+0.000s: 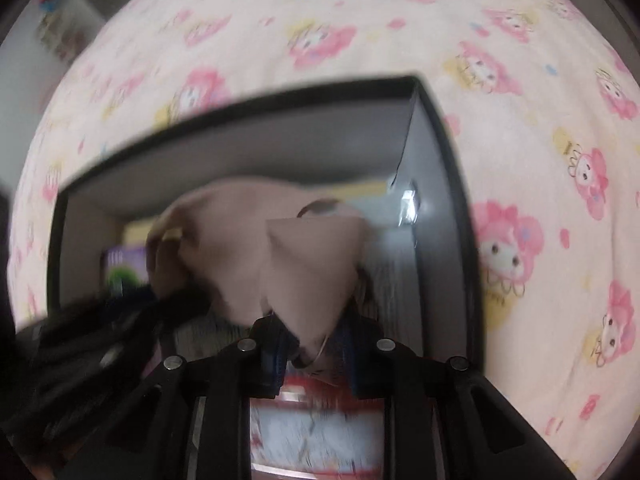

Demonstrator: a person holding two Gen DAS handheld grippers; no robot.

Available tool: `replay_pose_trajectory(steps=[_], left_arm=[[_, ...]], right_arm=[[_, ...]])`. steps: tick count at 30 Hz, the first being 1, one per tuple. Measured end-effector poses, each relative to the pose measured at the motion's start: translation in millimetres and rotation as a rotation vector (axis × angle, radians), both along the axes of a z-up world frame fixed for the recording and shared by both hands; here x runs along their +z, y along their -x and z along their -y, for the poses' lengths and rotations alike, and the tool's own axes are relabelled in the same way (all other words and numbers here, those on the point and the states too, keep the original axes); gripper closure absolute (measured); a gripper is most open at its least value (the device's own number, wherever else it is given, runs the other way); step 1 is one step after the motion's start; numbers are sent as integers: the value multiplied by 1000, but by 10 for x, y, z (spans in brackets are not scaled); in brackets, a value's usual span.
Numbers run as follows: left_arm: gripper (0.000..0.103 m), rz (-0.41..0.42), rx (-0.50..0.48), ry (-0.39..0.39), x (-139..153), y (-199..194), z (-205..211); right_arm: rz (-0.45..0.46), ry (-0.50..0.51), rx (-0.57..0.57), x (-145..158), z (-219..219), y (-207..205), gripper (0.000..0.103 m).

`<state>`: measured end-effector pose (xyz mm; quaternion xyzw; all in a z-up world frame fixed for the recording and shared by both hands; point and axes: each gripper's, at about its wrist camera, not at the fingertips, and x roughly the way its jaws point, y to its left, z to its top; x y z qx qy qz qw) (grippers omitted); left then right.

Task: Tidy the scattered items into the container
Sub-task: 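Lower the cloth pouch into the box and open the right gripper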

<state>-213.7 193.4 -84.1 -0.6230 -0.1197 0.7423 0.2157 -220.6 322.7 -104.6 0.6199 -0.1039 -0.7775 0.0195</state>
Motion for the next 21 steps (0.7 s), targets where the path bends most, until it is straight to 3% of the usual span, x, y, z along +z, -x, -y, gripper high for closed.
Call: replay_pose_trajectory(steps=[3, 6, 8, 11, 16, 21], left_arm=[[73, -4, -36, 9, 21, -89, 25], [73, 47, -30, 32, -72, -116, 23], [71, 48, -23, 7, -39, -150, 48], [65, -10, -47, -2, 166, -238, 49], [59, -110, -112, -24, 584, -520, 27], [59, -206, -161, -28, 928, -799, 150]], right_arm=[[-73, 14, -44, 145, -57, -138, 83], [-107, -83, -75, 234, -59, -295, 83], [-151, -126, -109, 329, -86, -430, 82], [-161, -64, -114, 413, -103, -562, 81], [-220, -105, -109, 710, -11, -824, 61], [-269, -124, -124, 951, 90, -1026, 60]])
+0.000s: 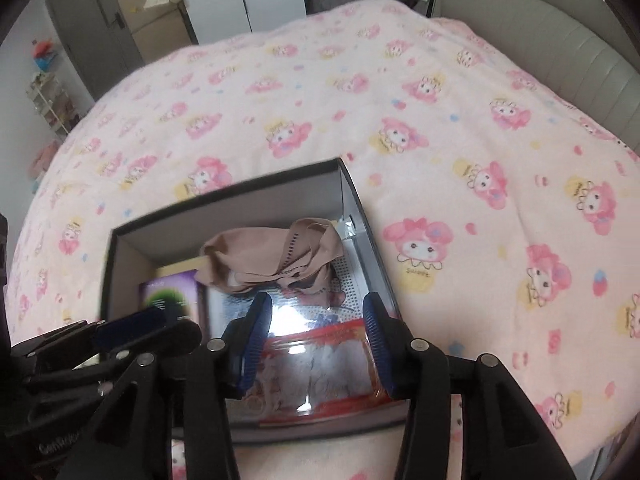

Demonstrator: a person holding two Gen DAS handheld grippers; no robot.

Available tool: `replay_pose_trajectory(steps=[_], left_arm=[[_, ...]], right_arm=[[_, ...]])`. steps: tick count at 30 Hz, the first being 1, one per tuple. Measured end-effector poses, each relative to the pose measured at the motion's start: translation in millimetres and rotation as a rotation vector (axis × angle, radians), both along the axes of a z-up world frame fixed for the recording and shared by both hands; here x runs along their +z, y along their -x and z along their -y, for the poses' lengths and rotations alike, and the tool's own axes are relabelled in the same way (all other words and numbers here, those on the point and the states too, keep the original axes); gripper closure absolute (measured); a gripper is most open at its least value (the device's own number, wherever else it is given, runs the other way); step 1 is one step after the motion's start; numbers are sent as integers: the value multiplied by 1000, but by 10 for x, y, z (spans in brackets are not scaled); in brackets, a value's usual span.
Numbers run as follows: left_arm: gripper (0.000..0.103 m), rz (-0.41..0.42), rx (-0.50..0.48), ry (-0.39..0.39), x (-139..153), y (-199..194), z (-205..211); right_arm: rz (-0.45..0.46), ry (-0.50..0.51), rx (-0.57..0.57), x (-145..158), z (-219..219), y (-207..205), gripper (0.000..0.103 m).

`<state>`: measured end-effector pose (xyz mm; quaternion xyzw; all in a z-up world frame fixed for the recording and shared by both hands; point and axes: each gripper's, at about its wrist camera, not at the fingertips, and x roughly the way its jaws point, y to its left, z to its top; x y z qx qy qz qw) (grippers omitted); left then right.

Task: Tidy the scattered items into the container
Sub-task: 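Lower the cloth pouch into the box and open the right gripper, then move the right gripper back to the brown-and-white hand cream tube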

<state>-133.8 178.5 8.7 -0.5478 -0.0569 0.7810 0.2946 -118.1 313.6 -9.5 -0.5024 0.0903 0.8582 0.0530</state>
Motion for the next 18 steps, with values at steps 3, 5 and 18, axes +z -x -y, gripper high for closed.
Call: replay_pose_trajectory(steps=[3, 5, 18], left_arm=[[59, -42, -6, 5, 106, -159, 129], [59, -48, -5, 6, 146, -278, 226], [59, -53, 34, -3, 83, -1015, 983]], right_arm=[[-26, -7, 25, 136, 127, -168, 60], [-37, -23, 38, 197, 243, -282, 60], [-27, 1, 148, 142, 955, -941, 60]])
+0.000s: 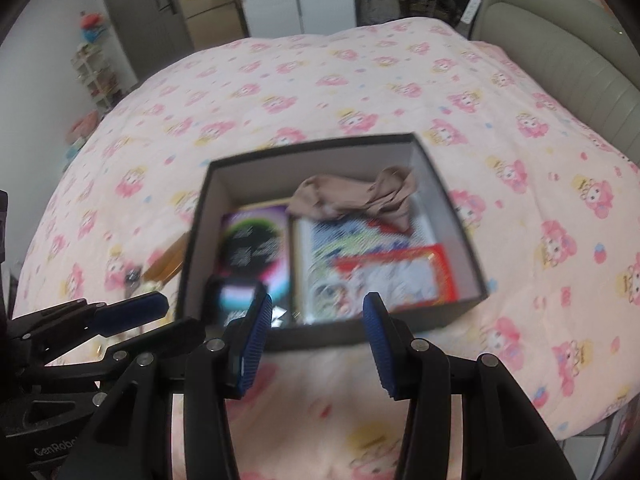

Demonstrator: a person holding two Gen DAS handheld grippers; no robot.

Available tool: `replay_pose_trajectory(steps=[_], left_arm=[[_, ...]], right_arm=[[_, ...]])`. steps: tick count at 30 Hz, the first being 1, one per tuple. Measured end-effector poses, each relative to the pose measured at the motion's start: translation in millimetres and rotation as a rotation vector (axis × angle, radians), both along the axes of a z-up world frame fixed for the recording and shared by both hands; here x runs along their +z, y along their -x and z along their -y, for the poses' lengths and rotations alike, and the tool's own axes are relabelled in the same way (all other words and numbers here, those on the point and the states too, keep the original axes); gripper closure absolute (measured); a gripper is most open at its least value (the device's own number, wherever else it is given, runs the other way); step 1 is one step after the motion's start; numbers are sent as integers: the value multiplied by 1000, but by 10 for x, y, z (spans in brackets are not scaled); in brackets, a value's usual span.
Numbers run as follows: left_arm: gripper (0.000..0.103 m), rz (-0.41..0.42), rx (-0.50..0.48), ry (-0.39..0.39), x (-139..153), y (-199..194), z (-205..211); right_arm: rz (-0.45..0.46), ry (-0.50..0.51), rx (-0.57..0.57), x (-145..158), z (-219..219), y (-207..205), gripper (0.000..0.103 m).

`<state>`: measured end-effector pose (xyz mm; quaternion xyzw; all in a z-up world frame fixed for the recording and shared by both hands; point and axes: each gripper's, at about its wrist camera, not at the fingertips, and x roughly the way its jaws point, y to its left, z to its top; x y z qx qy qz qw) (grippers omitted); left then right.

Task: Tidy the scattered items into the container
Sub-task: 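Move the right gripper back to the brown-and-white hand cream tube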

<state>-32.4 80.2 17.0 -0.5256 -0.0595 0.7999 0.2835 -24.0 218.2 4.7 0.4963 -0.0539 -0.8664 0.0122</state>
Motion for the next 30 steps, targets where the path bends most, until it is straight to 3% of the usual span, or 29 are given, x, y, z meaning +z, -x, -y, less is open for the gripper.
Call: replay_pose_trajectory(steps=[7, 13, 20, 25, 30], left_arm=[[59, -8, 62, -5, -33, -238, 498], [59, -14, 167, 7, -189, -349, 1042], [58, 39, 301, -35, -559, -196, 1624], [58, 116, 408, -60, -976, 44, 2010], [59, 198, 454, -87, -1423, 284, 2225]], right_arm=[[-7, -21, 90, 5, 491, -164, 60], [24, 41, 189, -161, 997, -130, 60], [104, 81, 331, -550, 1595, 88, 60], [161, 80, 373, -842, 1856, 280, 60], [228, 124, 384, -1175, 2030, 440, 60]])
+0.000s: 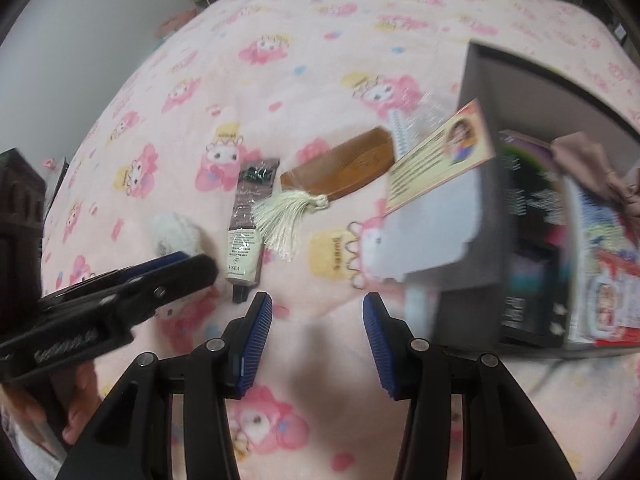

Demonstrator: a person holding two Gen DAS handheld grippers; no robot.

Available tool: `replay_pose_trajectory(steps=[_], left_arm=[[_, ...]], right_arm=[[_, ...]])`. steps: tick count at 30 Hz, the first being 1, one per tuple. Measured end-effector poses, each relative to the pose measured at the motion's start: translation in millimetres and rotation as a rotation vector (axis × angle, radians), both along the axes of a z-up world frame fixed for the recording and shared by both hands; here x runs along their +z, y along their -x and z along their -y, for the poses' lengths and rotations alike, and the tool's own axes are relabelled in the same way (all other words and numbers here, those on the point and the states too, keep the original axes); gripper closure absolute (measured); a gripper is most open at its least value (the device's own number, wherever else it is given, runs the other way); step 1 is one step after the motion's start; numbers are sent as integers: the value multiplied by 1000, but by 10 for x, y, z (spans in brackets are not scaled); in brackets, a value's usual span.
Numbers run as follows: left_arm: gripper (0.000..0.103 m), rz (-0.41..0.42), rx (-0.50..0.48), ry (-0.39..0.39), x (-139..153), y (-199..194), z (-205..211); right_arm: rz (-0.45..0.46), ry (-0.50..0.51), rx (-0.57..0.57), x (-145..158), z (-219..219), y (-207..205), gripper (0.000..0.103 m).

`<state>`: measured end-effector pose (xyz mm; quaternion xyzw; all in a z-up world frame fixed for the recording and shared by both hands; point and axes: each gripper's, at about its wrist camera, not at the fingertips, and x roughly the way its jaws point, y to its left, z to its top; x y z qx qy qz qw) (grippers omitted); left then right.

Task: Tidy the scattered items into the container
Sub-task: 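Move the right gripper back to the brown-and-white hand cream tube, then grasp the hand cream tube by its cap end with the right gripper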

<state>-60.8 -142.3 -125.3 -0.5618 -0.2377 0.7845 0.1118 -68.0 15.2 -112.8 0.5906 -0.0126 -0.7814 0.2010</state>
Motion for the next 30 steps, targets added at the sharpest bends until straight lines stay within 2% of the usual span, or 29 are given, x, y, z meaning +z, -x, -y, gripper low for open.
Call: replay_pose_trajectory(steps=[6, 15, 17, 20, 24, 27, 30], left_arm=[[59, 52, 12, -97, -298, 162, 99], [58, 79, -10, -119, -315, 256, 85], [58, 75, -20, -129, -297, 240, 65], [58, 59, -45, -145, -216, 209, 11], [59, 67, -104, -228, -101, 148, -88], [58, 54, -115, -173, 8, 122, -132], [58, 37, -86, -103, 45, 193, -68]], right_arm=[[66, 54, 46, -284, 288, 100, 60], [146, 89, 95, -712, 623, 192, 59], [141, 130, 98, -704, 632, 174, 73], [133, 166, 86, -633, 547, 121, 76], [110, 207, 77, -462, 375, 3, 76], [92, 201, 86, -305, 226, -118, 77], [76, 189, 80, -243, 97, -219, 77]])
